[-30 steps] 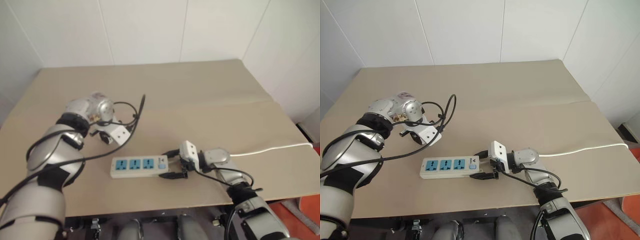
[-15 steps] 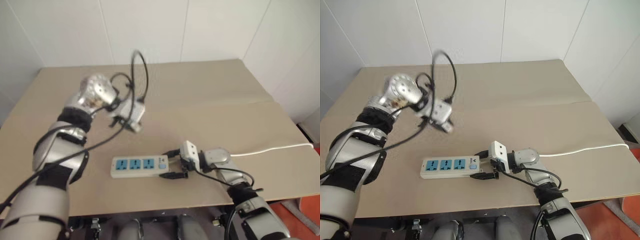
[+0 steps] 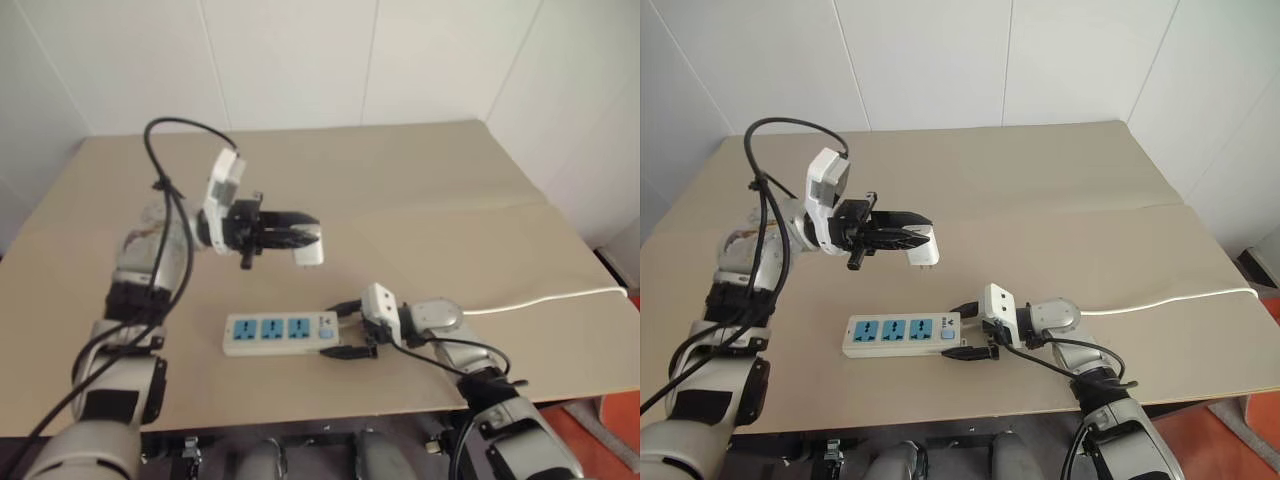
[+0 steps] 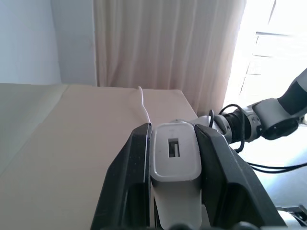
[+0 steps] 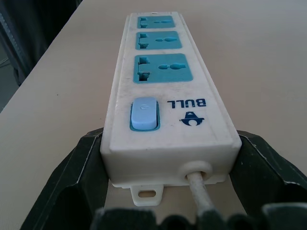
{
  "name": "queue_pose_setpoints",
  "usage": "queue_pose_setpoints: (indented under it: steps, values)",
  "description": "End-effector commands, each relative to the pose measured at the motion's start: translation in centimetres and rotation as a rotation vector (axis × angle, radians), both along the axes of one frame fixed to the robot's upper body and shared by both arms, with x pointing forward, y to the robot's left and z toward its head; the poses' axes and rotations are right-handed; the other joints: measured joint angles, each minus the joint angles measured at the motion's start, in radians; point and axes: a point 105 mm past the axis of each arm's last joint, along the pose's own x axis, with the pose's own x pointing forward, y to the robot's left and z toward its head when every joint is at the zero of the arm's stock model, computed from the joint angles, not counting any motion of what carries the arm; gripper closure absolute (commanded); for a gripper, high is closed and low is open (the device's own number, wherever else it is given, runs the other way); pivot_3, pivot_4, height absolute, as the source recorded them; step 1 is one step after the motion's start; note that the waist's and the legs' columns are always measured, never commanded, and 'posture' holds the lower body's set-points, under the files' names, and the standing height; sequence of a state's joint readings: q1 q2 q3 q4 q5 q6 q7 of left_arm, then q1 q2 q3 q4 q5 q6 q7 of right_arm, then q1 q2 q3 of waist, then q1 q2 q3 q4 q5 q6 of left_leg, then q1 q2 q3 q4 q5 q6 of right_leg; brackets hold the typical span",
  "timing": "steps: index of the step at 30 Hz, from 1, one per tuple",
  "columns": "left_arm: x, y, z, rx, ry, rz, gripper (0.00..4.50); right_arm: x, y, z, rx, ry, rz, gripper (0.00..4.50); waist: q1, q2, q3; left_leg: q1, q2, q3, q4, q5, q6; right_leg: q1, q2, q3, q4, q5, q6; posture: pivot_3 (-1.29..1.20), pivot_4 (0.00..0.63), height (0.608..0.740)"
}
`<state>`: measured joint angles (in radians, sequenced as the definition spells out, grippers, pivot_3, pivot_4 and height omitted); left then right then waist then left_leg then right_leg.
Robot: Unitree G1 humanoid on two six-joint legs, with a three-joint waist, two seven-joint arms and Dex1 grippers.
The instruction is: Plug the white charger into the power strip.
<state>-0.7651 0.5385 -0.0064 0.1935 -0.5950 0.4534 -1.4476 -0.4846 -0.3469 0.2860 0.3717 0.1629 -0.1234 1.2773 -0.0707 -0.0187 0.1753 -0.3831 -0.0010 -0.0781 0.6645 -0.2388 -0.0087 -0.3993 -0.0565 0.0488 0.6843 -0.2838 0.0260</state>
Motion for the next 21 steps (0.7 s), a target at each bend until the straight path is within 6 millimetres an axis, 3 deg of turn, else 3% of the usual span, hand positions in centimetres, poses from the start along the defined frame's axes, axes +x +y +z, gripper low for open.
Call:
queue_pose_setpoints:
  steps: [1,6,10,21]
  values:
    - [-1.3,-0.4,-1.5,0.009,-0.036,0.035,3.44,-0.8,0.0,-1.4,-0.039,0.038,0.007,1.08,0.001,0.000,0.000,0.001,0.000,0.000,0.000,0.000,0.000,0.001,0.000,0.000,-0.001,0.000,0.000,0.00,0.150,0.740]
    - [-2.4,-0.7,-4.2,0.076,-0.050,0.064,3.44,-0.8,0.1,-1.5,-0.035,0.037,-0.002,1.08,0.006,0.000,0.000,0.004,0.000,0.000,-0.001,0.000,0.000,0.005,0.000,0.000,-0.002,0.000,0.000,0.00,0.150,0.740]
    - [-2.6,-0.9,-5.3,0.103,-0.044,0.072,3.44,-1.0,0.2,-1.6,-0.038,0.038,0.000,1.08,0.006,-0.001,0.000,0.011,0.000,0.001,-0.003,0.000,0.000,0.012,0.000,0.000,-0.004,0.000,0.000,0.00,0.150,0.740]
    - [-3.0,-0.3,-7.2,0.167,0.001,0.038,3.44,-1.1,0.2,-1.8,-0.049,0.040,0.008,1.08,0.004,-0.001,0.000,0.011,0.000,0.002,-0.004,0.000,0.000,0.012,0.000,0.000,-0.005,0.000,0.000,0.00,0.150,0.740]
